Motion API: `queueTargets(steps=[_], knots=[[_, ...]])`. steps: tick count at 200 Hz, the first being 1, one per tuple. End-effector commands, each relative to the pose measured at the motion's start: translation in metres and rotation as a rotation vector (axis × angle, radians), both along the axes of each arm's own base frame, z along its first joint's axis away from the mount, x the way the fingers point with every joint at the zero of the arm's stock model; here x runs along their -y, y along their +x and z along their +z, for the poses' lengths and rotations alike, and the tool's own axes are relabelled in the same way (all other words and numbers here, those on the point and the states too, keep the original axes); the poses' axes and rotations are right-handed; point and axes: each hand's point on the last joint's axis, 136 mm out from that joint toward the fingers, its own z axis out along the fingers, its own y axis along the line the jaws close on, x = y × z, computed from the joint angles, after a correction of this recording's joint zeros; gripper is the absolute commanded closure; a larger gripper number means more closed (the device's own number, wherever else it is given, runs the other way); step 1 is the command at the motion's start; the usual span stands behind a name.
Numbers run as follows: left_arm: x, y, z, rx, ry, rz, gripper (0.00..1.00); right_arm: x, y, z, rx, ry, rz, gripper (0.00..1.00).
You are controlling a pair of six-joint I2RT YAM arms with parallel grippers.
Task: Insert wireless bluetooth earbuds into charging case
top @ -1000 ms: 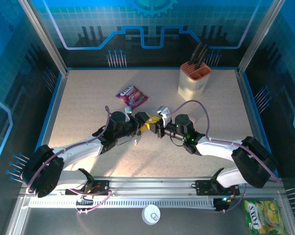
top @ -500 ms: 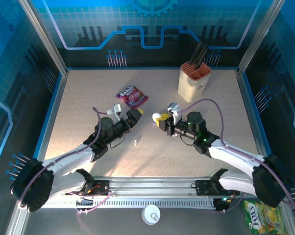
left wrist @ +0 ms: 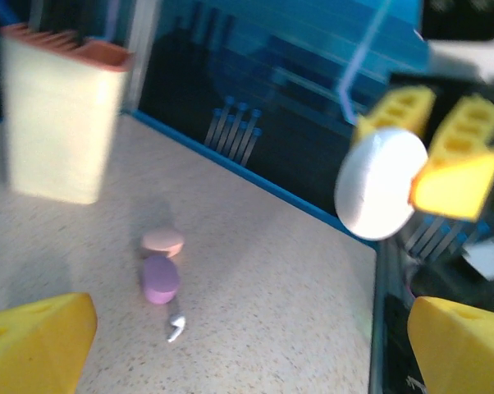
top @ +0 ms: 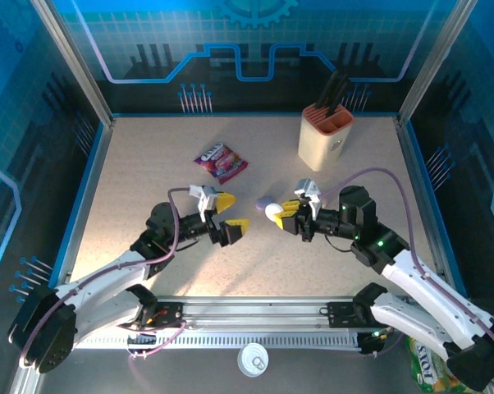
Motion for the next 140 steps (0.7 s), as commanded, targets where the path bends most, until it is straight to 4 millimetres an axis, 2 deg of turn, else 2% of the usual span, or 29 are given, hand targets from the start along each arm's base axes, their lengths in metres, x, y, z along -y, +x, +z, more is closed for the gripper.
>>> queueTargets(steps=[1, 32, 62, 99, 132, 140], knots=[[0.013, -0.038, 0.008, 0.213, 0.041, -0.201, 0.08, -0.002, -0.028, 0.007, -0.043, -0.012, 0.135, 1.00], [0.031, -0.065, 0.013, 0.249, 0.043, -0.341, 0.19, -0.012, -0.036, 0.022, -0.022, 0.026, 0.215, 1.00], [0.044, -0.079, 0.021, 0.224, 0.034, -0.436, 0.30, -0.022, -0.039, 0.020, 0.003, 0.004, 0.274, 1.00], [0.047, -0.083, 0.027, 0.193, 0.007, -0.472, 0.38, -0.031, -0.043, 0.019, 0.032, 0.001, 0.334, 1.00], [0.050, -0.081, 0.029, 0.175, 0.000, -0.476, 0.39, -0.038, -0.043, 0.018, 0.042, 0.007, 0.363, 1.00], [0.050, -0.081, 0.031, 0.175, -0.008, -0.476, 0.42, -0.040, -0.041, 0.018, 0.041, 0.003, 0.362, 1.00]])
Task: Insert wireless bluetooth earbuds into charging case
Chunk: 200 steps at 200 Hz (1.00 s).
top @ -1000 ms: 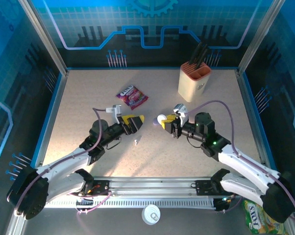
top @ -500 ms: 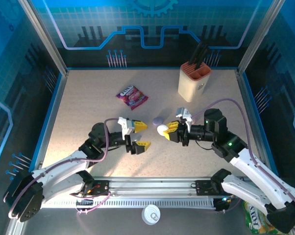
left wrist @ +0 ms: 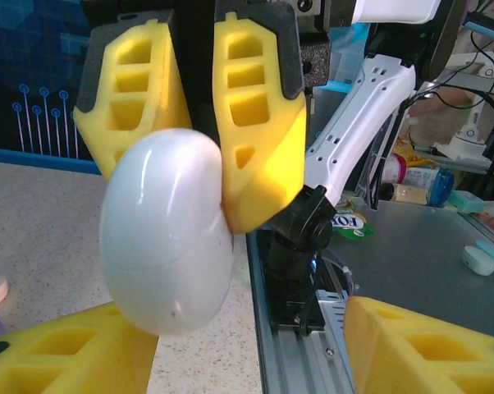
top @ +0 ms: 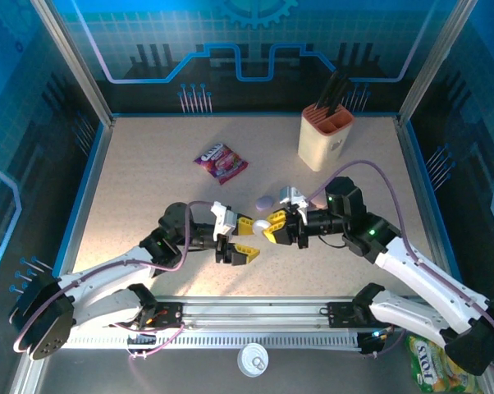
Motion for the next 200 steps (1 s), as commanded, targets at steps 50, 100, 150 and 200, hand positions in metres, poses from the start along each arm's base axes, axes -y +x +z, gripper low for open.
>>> queueTargets(steps=[50, 100, 150, 200], knots=[[0.007, -0.003, 0.028, 0.002, -0.080, -0.056, 0.59, -0.009, 0.002, 0.011, 0.079, 0.019, 0.043, 1.00], [0.008, -0.002, 0.028, -0.002, -0.087, -0.057, 0.66, -0.010, 0.004, 0.003, 0.076, 0.004, 0.047, 1.00], [0.009, 0.000, 0.021, 0.006, -0.053, -0.051, 0.90, -0.008, 0.011, 0.000, 0.063, -0.008, 0.000, 0.94], [0.005, -0.001, 0.010, 0.083, -0.001, -0.026, 0.87, 0.000, 0.053, 0.012, 0.015, 0.026, -0.280, 0.46]])
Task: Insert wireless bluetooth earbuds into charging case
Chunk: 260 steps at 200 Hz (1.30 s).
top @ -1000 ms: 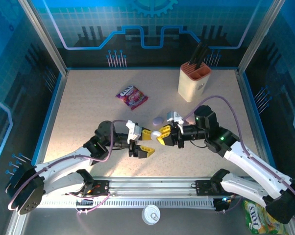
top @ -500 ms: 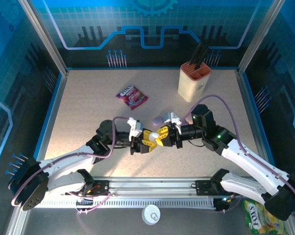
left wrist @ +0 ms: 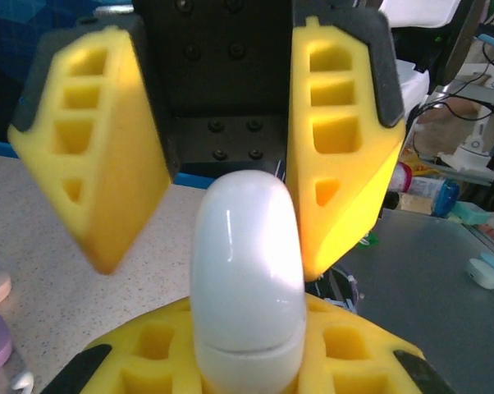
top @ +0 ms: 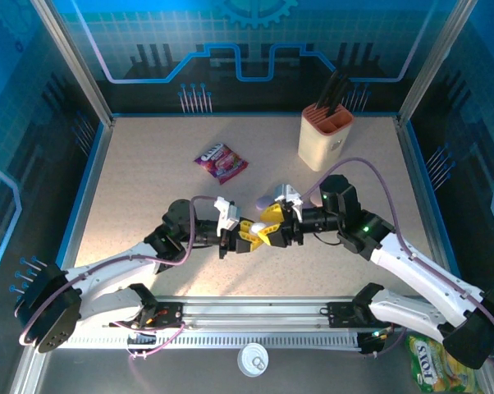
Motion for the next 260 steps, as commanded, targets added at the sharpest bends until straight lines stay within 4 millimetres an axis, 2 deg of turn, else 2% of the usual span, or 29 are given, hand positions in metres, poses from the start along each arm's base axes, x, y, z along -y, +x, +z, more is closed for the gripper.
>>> queueTargets(steps=[1, 54, 73, 90, 107, 119, 134, 165, 188, 227, 260], knots=[[-0.001, -0.011, 0.011, 0.107, -0.002, -0.043, 0.87, 0.008, 0.039, 0.012, 0.010, 0.023, -0.236, 0.46], [-0.002, -0.002, 0.002, 0.101, 0.025, 0.019, 0.87, 0.014, 0.040, 0.025, 0.012, 0.063, -0.279, 0.41], [-0.005, 0.008, -0.001, 0.108, 0.013, 0.088, 0.85, 0.020, 0.041, 0.028, 0.003, 0.075, -0.310, 0.40], [-0.007, 0.014, -0.001, 0.124, -0.004, 0.137, 0.85, 0.032, 0.049, 0.028, -0.030, 0.098, -0.395, 0.40], [-0.008, 0.018, -0.002, 0.125, 0.012, 0.159, 0.85, 0.054, 0.065, 0.019, -0.100, 0.125, -0.536, 0.39], [-0.008, 0.019, -0.005, 0.136, 0.024, 0.163, 0.85, 0.073, 0.079, 0.002, -0.183, 0.124, -0.662, 0.39], [-0.008, 0.022, -0.009, 0.146, 0.029, 0.179, 0.85, 0.095, 0.089, -0.030, -0.305, 0.085, -0.789, 0.41], [-0.008, 0.024, -0.015, 0.155, 0.034, 0.189, 0.85, 0.114, 0.093, -0.095, -0.501, 0.000, -0.936, 0.44], [-0.007, 0.025, -0.020, 0.149, 0.047, 0.187, 0.85, 0.131, 0.092, -0.145, -0.653, -0.079, -1.077, 0.57], [-0.004, 0.024, -0.027, 0.138, 0.059, 0.170, 0.85, 0.131, 0.091, -0.192, -0.759, -0.175, -1.106, 0.66], [-0.003, 0.024, -0.030, 0.131, 0.068, 0.163, 0.84, 0.124, 0.094, -0.217, -0.812, -0.252, -1.090, 0.72]])
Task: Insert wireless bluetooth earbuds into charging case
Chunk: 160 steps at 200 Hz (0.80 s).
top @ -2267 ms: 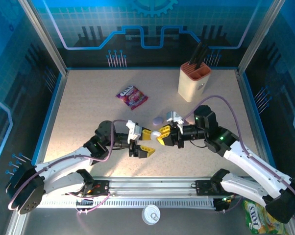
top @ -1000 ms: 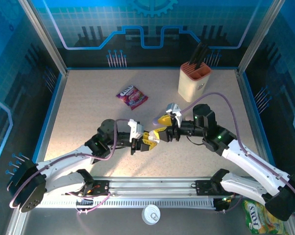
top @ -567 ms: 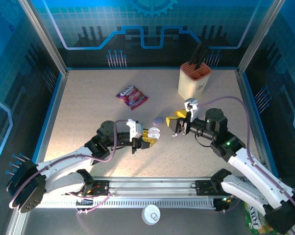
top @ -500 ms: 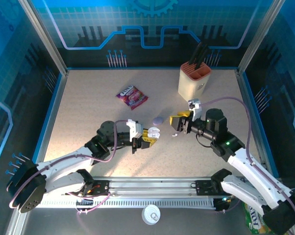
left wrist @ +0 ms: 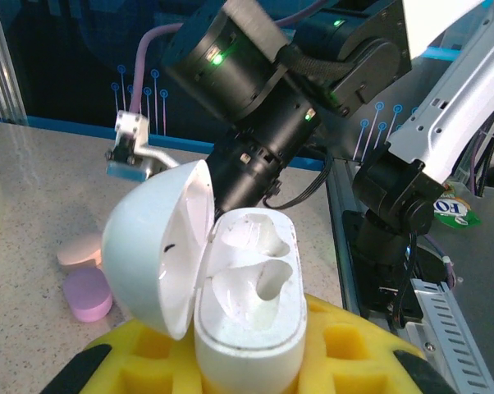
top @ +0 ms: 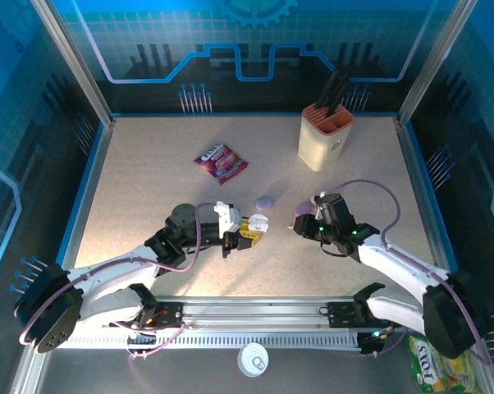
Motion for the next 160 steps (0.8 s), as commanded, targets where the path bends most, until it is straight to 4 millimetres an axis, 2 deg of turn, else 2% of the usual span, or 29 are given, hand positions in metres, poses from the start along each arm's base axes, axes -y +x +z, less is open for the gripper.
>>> queueTargets(steps=[1, 55, 77, 160], knots=[[0.002, -0.003, 0.000, 0.043, -0.005, -0.021, 0.84, 0.000, 0.007, -0.011, -0.034, 0.001, -0.029, 0.72], [0.003, -0.007, -0.001, 0.012, -0.002, -0.037, 0.85, 0.001, 0.021, -0.035, -0.070, -0.031, -0.046, 0.76], [0.002, -0.008, -0.003, 0.008, -0.001, -0.034, 0.85, 0.000, 0.029, -0.040, -0.077, -0.024, -0.053, 0.72], [-0.001, -0.008, -0.004, 0.019, 0.019, -0.015, 0.85, -0.010, 0.047, -0.044, -0.076, 0.000, -0.035, 0.73]])
